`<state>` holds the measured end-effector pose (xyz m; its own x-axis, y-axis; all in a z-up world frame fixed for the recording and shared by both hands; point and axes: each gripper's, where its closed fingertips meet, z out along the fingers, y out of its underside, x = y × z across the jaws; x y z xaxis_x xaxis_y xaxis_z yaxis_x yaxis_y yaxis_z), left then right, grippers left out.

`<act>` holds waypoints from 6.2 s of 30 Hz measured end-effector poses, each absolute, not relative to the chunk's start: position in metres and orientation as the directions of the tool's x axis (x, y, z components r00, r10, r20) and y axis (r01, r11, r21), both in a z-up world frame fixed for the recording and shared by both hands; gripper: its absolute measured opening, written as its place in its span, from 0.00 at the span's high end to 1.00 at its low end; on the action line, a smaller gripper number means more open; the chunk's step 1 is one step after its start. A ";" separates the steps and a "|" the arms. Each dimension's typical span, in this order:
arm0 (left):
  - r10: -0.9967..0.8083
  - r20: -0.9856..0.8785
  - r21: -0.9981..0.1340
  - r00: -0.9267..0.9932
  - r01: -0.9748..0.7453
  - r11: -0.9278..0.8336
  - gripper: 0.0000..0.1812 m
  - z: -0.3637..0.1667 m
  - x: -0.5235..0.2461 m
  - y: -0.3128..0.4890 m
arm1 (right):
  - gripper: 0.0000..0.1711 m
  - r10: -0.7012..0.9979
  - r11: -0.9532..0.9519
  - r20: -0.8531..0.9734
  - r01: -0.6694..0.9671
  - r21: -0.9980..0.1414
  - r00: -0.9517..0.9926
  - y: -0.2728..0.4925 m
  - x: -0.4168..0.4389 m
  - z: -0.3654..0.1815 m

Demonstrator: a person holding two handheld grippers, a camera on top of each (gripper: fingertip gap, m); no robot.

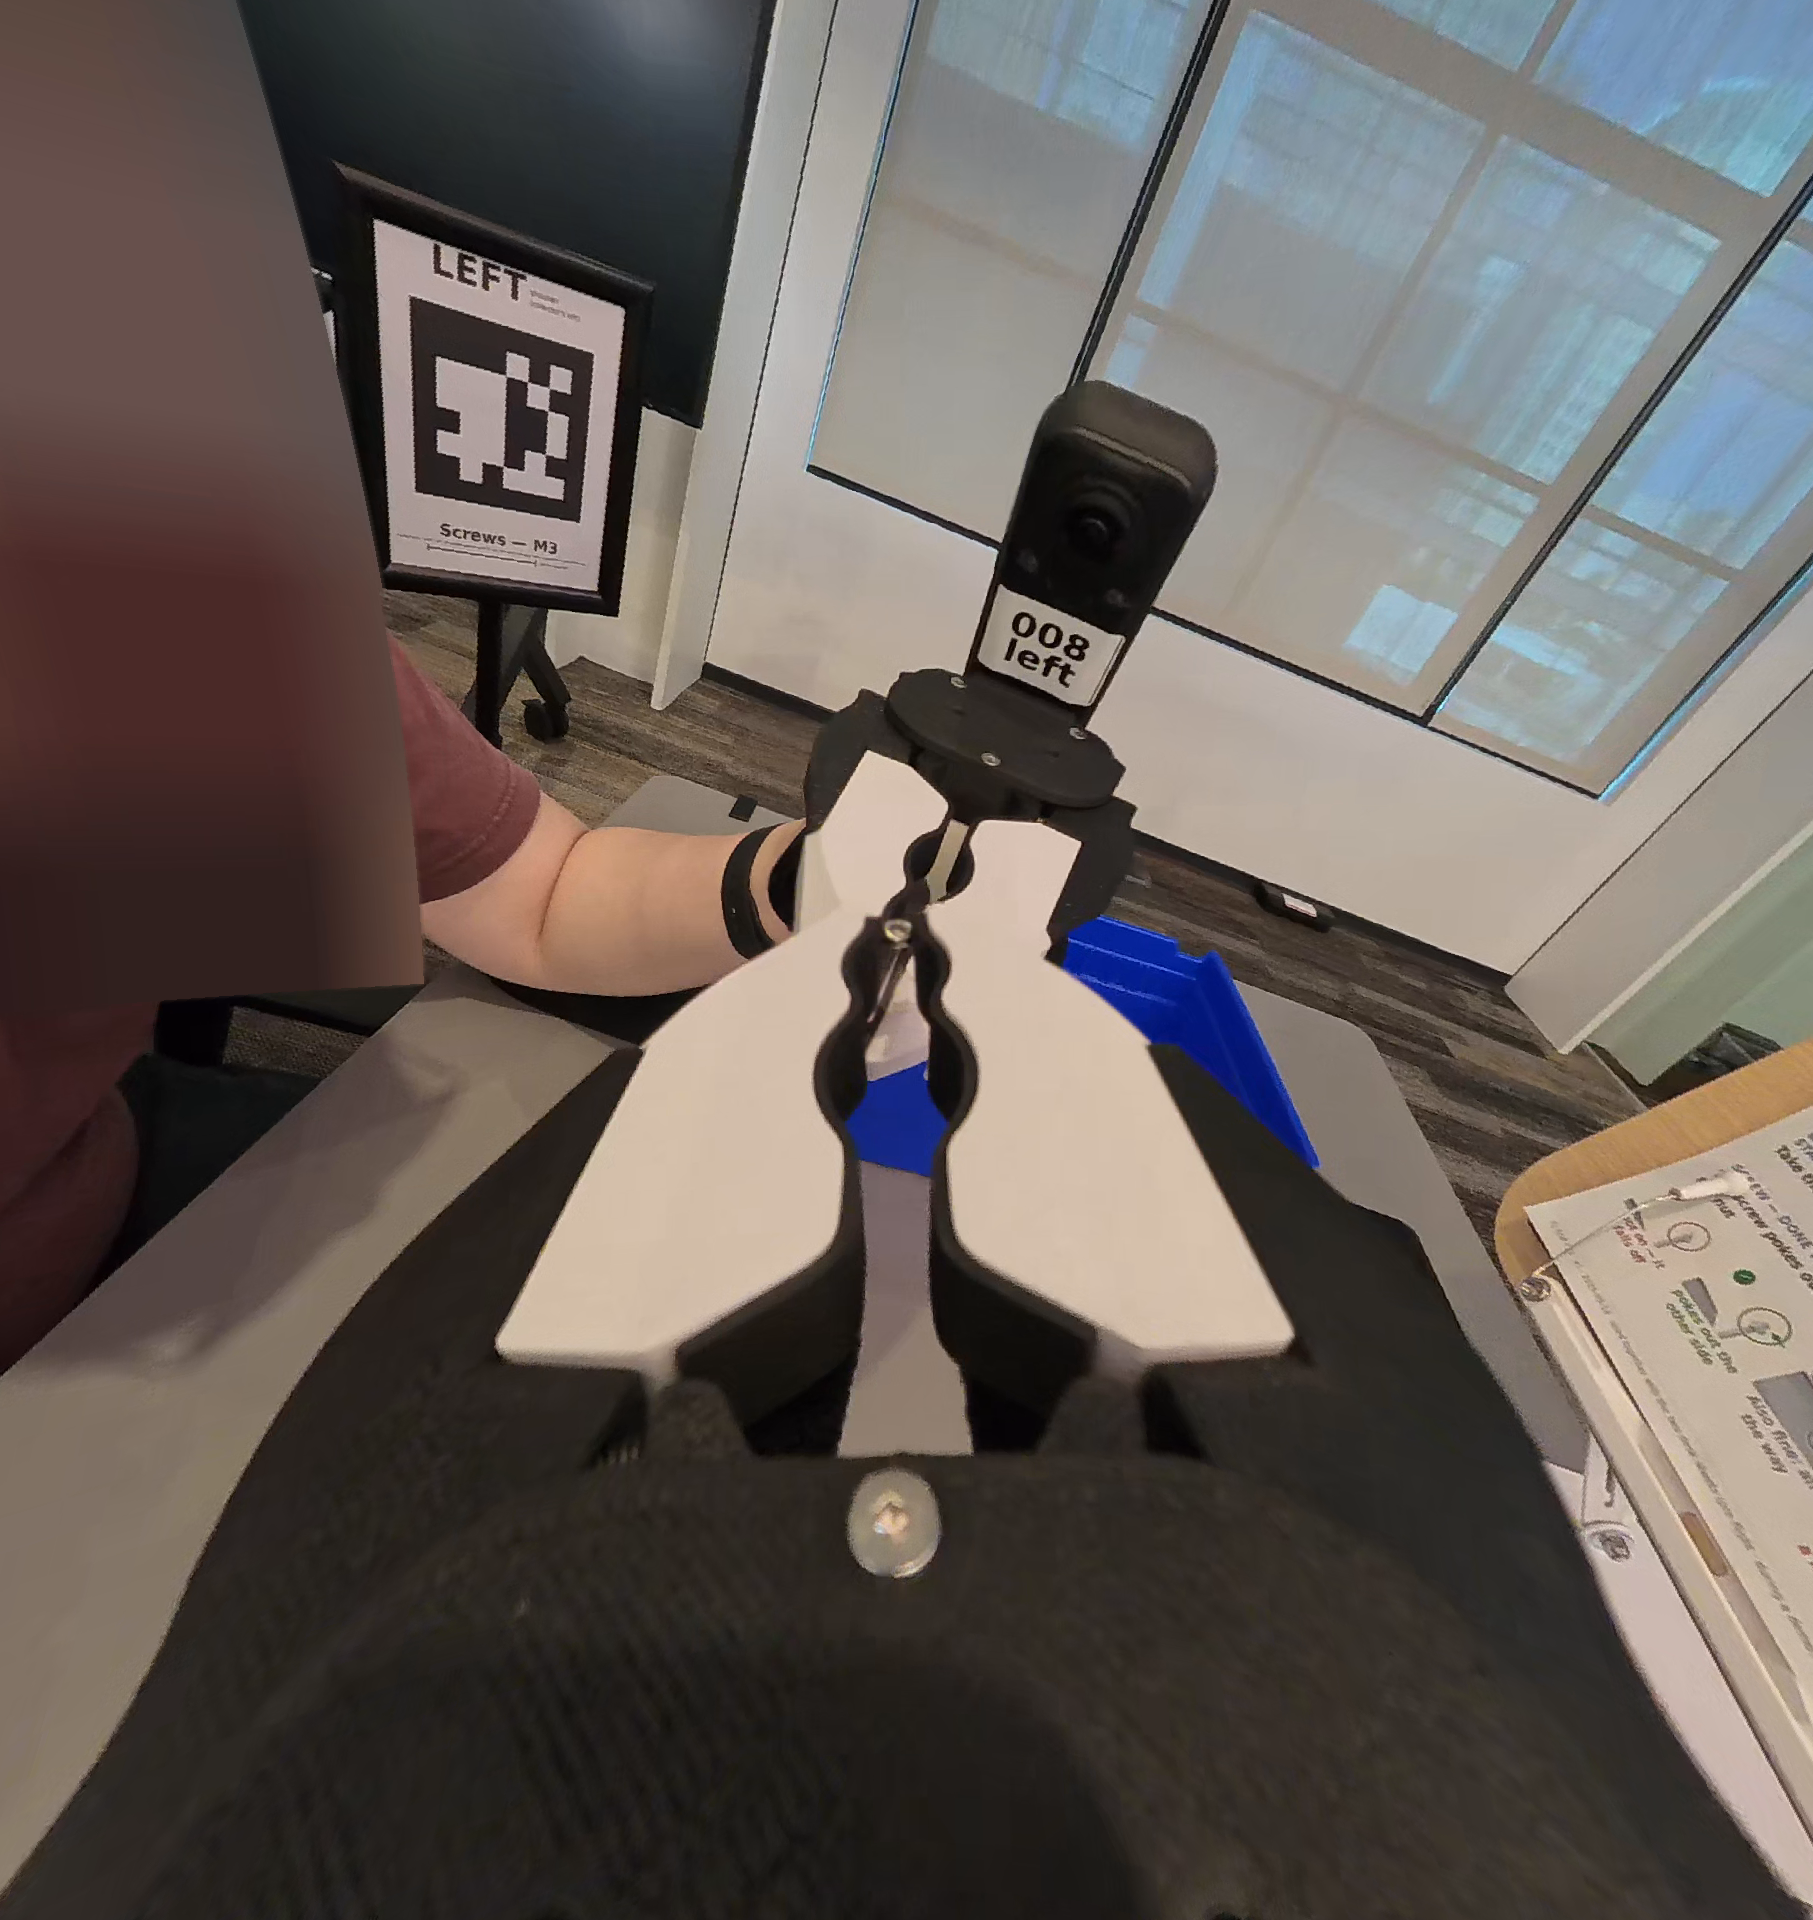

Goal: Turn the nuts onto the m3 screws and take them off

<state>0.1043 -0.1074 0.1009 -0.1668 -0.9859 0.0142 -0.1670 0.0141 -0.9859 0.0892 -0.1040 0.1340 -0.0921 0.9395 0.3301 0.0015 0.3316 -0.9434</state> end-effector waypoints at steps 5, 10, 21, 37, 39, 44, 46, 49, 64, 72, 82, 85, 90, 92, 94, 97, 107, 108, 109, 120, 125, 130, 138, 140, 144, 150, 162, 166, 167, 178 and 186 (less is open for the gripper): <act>-0.984 0.005 -0.981 -0.178 -0.190 0.029 0.99 0.097 0.105 -0.110 | 0.97 0.951 0.279 0.274 0.015 -0.960 -0.144 -0.107 0.090 0.130; -0.981 -0.015 -0.983 -0.192 -0.177 0.050 0.99 0.099 0.106 -0.114 | 0.96 0.956 0.184 0.181 -0.008 -0.983 -0.229 -0.113 0.093 0.131; -0.970 -0.046 -0.987 -0.237 -0.139 0.081 0.99 0.104 0.105 -0.124 | 0.96 0.930 0.104 0.133 -0.101 -0.989 -0.343 -0.123 0.091 0.137; -0.976 -0.043 -0.987 -0.215 -0.145 0.075 0.99 0.106 0.104 -0.121 | 0.96 0.941 0.080 0.116 -0.123 -0.989 -0.319 -0.120 0.084 0.140; -0.987 -0.022 -0.989 -0.158 -0.142 0.045 0.99 0.108 0.101 -0.109 | 0.96 0.967 0.081 0.104 -0.109 -0.991 -0.234 -0.108 0.082 0.142; -0.998 0.047 -0.991 -0.042 -0.130 -0.041 0.99 0.109 0.096 -0.082 | 0.96 0.997 0.074 0.076 -0.067 -0.995 -0.030 -0.079 0.078 0.142; -0.997 0.063 -0.991 -0.040 -0.125 -0.057 0.99 0.109 0.095 -0.080 | 0.96 0.996 0.085 0.085 -0.054 -0.995 0.008 -0.074 0.077 0.141; -0.995 0.077 -0.992 -0.068 -0.102 -0.069 0.99 0.114 0.093 -0.084 | 0.89 0.993 0.116 0.116 -0.071 -0.991 0.008 -0.075 0.078 0.143; -0.995 0.065 -0.994 -0.071 -0.087 -0.059 0.99 0.118 0.092 -0.087 | 0.67 0.958 0.287 0.282 -0.103 -0.952 0.059 -0.093 0.064 0.148; -0.997 0.064 -0.996 -0.041 -0.066 -0.061 0.99 0.121 0.089 -0.081 | 0.62 0.958 0.284 0.279 -0.083 -0.955 0.068 -0.097 0.058 0.145; -0.996 0.091 -0.995 0.002 -0.030 -0.091 0.99 0.126 0.082 -0.070 | 0.59 0.958 0.281 0.274 -0.077 -0.957 0.088 -0.095 0.061 0.148; -0.995 0.097 -0.995 -0.018 -0.036 -0.096 0.99 0.125 0.084 -0.073 | 0.59 0.960 0.271 0.263 -0.091 -0.958 0.096 -0.093 0.062 0.150; -0.996 0.076 -0.995 -0.040 -0.067 -0.073 0.99 0.119 0.091 -0.081 | 0.58 0.958 0.279 0.272 -0.077 -0.957 0.092 -0.095 0.056 0.145; -0.997 0.076 -0.995 -0.023 -0.060 -0.075 0.99 0.120 0.091 -0.079 | 0.58 0.955 0.288 0.282 -0.065 -0.955 0.086 -0.096 0.054 0.144; -0.996 0.089 -0.995 -0.013 -0.044 -0.088 0.99 0.123 0.087 -0.075 | 0.57 0.952 0.296 0.290 -0.058 -0.953 0.097 -0.096 0.054 0.144; -0.995 0.101 -0.994 -0.006 -0.030 -0.101 0.99 0.126 0.082 -0.071 | 0.56 0.948 0.306 0.299 -0.048 -0.951 0.111 -0.094 0.057 0.145; -0.995 0.083 -0.995 -0.047 -0.053 -0.081 0.99 0.122 0.088 -0.080 | 0.66 0.954 0.290 0.280 -0.093 -0.952 0.112 -0.091 0.065 0.151; -0.995 0.080 -0.996 -0.054 -0.054 -0.077 0.99 0.123 0.088 -0.082 | 0.72 0.954 0.290 0.278 -0.104 -0.951 0.114 -0.090 0.067 0.153; -0.995 0.078 -0.996 -0.061 -0.056 -0.075 0.99 0.123 0.089 -0.083 | 0.78 0.956 0.283 0.268 -0.122 -0.951 0.121 -0.089 0.070 0.156; -0.997 0.055 -0.996 -0.053 -0.075 -0.051 0.99 0.119 0.093 -0.084 | 0.93 0.982 0.171 0.160 -0.120 -0.978 0.099 -0.080 0.076 0.154; -0.997 0.053 -0.996 -0.059 -0.081 -0.048 0.99 0.119 0.093 -0.085 | 0.96 0.987 0.152 0.143 -0.119 -0.981 0.076 -0.080 0.077 0.152; -0.986 0.051 -0.992 -0.162 -0.122 -0.031 0.99 0.114 0.096 -0.104 | 0.96 0.991 0.092 0.103 -0.121 -0.988 -0.088 -0.097 0.078 0.148; -0.898 0.115 -0.981 -0.424 -0.193 -0.035 0.99 0.101 0.102 -0.151 | 0.96 0.876 -0.039 0.006 -0.084 -0.996 -0.482 -0.144 0.087 0.135; -0.865 0.138 -0.979 -0.483 -0.196 -0.046 0.99 0.101 0.102 -0.162 | 0.96 0.834 -0.057 -0.001 -0.085 -0.995 -0.552 -0.155 0.090 0.135; -0.827 0.144 -0.980 -0.543 -0.194 -0.043 0.99 0.099 0.103 -0.173 | 0.96 0.765 -0.094 -0.025 -0.074 -0.993 -0.643 -0.168 0.092 0.133; -0.849 0.131 -0.983 -0.512 -0.180 -0.043 0.99 0.101 0.105 -0.167 | 0.96 0.783 -0.118 -0.031 -0.099 -0.988 -0.621 -0.161 0.089 0.135; -0.983 0.079 -0.979 -0.165 -0.197 -0.046 0.99 0.105 0.098 -0.107 | 0.96 0.980 -0.041 -0.028 -0.065 -0.997 -0.198 -0.102 0.076 0.139; -0.996 0.083 -0.976 0.010 -0.202 -0.083 0.99 0.103 0.094 -0.078 | 0.96 0.999 -0.048 -0.048 -0.041 -0.998 0.014 -0.074 0.073 0.137; -0.995 0.089 -0.976 0.046 -0.197 -0.096 0.99 0.103 0.092 -0.072 | 0.96 0.997 -0.045 -0.048 -0.036 -0.998 0.068 -0.067 0.073 0.137; -0.981 0.083 -0.979 0.174 -0.169 -0.112 0.99 0.105 0.087 -0.053 | 0.93 0.942 0.026 0.018 -0.020 -0.999 0.336 -0.043 0.072 0.137; -0.998 0.050 -0.992 0.023 -0.111 -0.052 0.99 0.119 0.090 -0.078 | 0.85 0.995 0.064 0.049 -0.196 -0.978 0.083 -0.069 0.082 0.159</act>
